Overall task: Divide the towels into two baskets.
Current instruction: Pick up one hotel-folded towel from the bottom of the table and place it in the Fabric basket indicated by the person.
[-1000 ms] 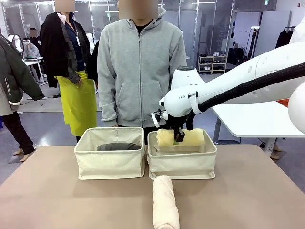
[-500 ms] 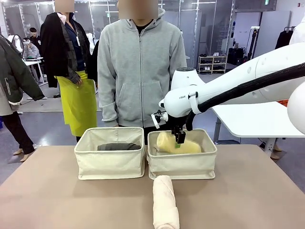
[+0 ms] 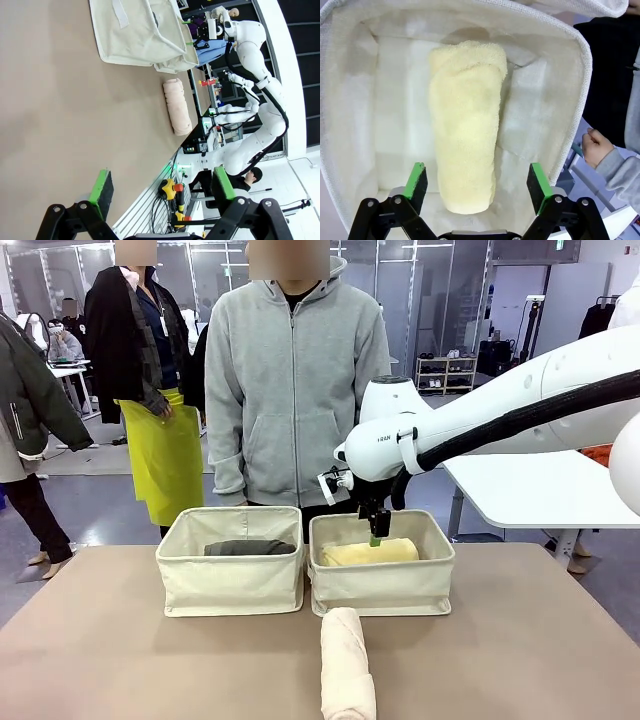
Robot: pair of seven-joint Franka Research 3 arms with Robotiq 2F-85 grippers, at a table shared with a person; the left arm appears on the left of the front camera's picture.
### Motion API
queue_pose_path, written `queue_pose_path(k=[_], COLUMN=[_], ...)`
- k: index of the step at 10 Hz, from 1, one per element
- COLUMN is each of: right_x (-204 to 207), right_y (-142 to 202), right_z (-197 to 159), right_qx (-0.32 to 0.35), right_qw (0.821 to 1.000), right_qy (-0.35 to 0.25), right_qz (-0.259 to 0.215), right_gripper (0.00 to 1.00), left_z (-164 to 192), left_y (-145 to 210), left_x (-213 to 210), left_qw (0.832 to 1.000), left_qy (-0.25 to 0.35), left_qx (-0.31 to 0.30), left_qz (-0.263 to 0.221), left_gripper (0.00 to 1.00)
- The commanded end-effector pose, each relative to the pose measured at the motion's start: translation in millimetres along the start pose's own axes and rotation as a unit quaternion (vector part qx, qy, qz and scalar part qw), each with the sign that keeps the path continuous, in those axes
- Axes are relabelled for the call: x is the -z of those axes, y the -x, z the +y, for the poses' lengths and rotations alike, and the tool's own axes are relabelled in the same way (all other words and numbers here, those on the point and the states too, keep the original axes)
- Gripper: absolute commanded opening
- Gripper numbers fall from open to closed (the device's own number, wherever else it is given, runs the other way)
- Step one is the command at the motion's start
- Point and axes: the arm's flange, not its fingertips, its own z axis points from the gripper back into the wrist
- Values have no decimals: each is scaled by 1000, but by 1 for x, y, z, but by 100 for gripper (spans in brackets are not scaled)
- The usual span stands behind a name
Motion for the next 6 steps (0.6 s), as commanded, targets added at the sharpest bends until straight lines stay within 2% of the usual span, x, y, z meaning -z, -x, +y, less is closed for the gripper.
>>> queue_pose_path(k=[1, 6], right_x=[3, 3], right_y=[0, 0], right_z=[-1, -1], right_qx=[1, 1], right_qw=[1000, 1000], right_qy=[1, 1], right_qz=[-1, -1], right_gripper=[100, 100], left_z=[-1, -1], left_y=[1, 1], left_x=[-3, -3], left_qw=[1000, 1000], left_qy=[-3, -3], left_qx=[-3, -3], left_qz=[1, 1], left_gripper=[100, 100])
